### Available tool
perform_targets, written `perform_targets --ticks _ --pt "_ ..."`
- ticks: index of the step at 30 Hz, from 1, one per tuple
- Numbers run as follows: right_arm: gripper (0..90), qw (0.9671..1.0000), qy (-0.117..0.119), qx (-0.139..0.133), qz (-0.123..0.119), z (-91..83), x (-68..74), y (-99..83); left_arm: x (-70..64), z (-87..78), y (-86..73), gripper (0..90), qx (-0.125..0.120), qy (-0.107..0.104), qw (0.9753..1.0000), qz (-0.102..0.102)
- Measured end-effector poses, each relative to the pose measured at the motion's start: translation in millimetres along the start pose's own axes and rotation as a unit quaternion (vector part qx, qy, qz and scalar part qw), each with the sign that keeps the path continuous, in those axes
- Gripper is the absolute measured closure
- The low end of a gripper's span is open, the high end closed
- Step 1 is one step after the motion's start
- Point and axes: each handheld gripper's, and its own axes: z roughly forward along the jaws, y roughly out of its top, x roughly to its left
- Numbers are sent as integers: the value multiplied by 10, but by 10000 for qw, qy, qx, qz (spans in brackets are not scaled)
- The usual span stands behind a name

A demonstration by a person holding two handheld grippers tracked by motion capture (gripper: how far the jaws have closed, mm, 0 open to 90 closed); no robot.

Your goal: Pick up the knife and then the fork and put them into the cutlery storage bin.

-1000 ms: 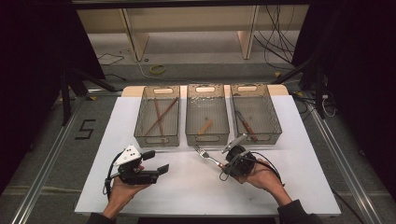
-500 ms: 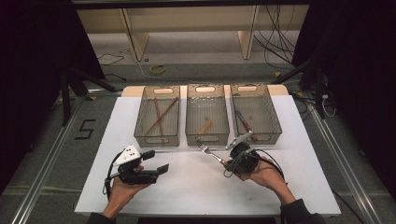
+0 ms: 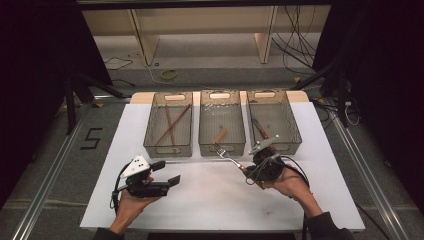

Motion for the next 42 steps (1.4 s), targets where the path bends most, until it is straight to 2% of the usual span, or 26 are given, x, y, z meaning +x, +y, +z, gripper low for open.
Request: perform_targets --ticks 27,33,42 --pt "776 9983 -131 -528 209 -314 -201 120 3 3 -6 165 -64 28 10000 -16" --pt "776 9972 -155 -665 299 -354 -285 176 5 4 -7 165 -61 31 10000 -8" --pt "776 9955 -318 -755 473 -432 -471 286 6 4 -7 165 -63 32 10000 -8"
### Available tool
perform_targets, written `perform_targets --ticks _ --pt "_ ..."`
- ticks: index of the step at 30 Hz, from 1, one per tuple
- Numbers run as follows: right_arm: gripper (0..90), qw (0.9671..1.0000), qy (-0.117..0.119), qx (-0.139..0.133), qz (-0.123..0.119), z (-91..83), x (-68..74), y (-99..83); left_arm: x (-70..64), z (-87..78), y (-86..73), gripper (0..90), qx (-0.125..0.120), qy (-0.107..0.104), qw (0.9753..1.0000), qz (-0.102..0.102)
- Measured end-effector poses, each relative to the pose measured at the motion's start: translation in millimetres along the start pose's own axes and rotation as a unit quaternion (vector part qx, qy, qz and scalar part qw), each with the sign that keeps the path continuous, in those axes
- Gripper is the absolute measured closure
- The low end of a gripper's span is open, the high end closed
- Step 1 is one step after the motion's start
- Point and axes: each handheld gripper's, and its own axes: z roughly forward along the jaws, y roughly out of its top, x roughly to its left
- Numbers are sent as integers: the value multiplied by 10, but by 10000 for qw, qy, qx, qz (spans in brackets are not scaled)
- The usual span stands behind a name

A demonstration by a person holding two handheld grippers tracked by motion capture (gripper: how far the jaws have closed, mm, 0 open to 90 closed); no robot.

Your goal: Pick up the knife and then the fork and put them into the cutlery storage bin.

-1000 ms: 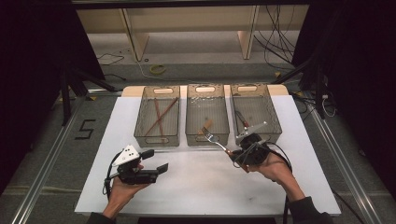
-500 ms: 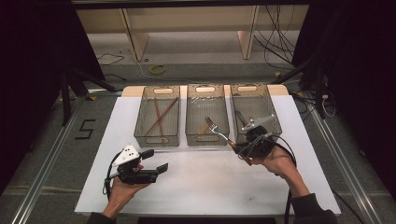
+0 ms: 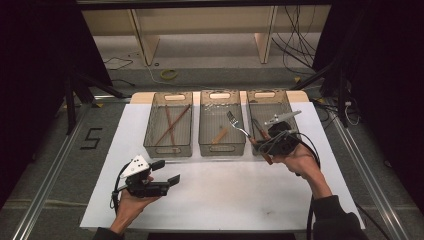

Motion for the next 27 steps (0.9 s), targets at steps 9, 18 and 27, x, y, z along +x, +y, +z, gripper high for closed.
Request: perform_targets --ticks 9,18,27 --pt "776 9995 -220 -128 205 -35 -177 124 2 1 -1 165 6 5 10000 -8" --pt "776 9988 -316 -131 363 -30 -321 246 1 0 0 166 2 2 10000 -12" --pt "776 9974 -440 -78 561 4 -491 324 2 -1 0 166 -5 -1 10000 -12"
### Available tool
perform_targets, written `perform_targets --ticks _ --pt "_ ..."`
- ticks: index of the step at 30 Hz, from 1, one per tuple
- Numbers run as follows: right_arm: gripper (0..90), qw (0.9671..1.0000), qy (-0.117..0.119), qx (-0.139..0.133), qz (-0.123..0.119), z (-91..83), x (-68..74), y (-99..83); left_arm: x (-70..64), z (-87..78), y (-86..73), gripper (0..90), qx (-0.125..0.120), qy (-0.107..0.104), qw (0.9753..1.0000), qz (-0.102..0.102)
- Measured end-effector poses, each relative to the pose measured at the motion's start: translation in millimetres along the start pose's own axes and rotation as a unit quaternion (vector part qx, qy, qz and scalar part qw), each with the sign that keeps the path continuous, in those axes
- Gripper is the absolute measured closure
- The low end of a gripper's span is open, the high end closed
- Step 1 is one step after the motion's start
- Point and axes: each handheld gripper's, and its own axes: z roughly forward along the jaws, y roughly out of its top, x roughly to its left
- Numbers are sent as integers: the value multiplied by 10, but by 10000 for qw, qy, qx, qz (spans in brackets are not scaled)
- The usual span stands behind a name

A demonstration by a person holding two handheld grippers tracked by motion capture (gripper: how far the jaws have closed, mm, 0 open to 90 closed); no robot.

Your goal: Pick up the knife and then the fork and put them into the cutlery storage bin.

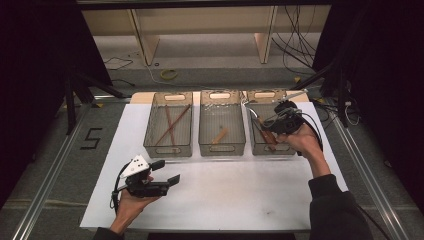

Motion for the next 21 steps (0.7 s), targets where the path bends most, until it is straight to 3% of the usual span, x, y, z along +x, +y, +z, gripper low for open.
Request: perform_targets --ticks 21 --pt "776 9989 -201 160 389 122 -276 79 1 1 -1 165 2 0 10000 -1"
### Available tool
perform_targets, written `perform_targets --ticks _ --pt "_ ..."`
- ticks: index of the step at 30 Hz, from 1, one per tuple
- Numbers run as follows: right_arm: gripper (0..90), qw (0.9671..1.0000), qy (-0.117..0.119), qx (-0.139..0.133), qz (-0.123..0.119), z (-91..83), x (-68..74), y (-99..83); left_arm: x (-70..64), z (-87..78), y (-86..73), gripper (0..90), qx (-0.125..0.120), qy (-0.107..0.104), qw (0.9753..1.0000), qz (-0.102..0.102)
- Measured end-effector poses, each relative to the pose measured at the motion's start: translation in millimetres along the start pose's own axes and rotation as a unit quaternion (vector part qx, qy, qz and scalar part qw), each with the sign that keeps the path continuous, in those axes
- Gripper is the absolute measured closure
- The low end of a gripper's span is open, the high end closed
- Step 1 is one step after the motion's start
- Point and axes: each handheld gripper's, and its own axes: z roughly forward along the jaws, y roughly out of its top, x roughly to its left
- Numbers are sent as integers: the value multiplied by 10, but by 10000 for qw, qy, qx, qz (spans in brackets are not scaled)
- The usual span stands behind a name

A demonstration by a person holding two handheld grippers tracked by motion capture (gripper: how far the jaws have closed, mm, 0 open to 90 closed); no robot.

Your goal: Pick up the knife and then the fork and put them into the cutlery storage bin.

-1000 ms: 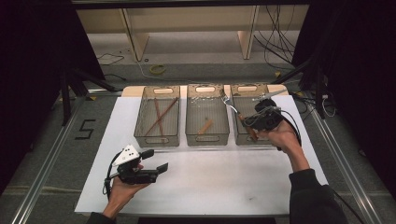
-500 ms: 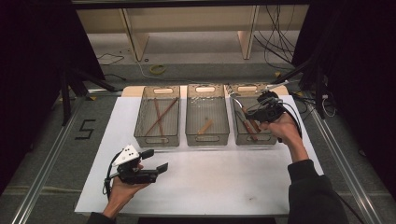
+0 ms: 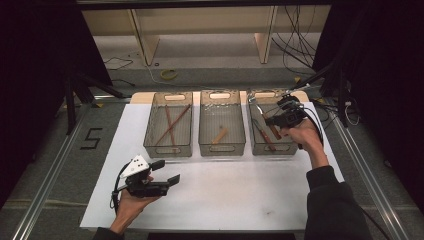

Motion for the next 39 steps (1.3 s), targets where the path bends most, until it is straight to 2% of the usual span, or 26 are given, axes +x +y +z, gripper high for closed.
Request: perform_targets --ticks 18,26,39 --pt "776 9993 -219 150 274 94 -180 39 2 2 0 166 5 -5 10000 2" --pt "776 9983 -289 299 408 181 -254 39 2 4 -1 166 4 -5 10000 2" --pt "775 9963 -436 559 492 305 -282 25 4 1 0 166 -1 -6 10000 -1"
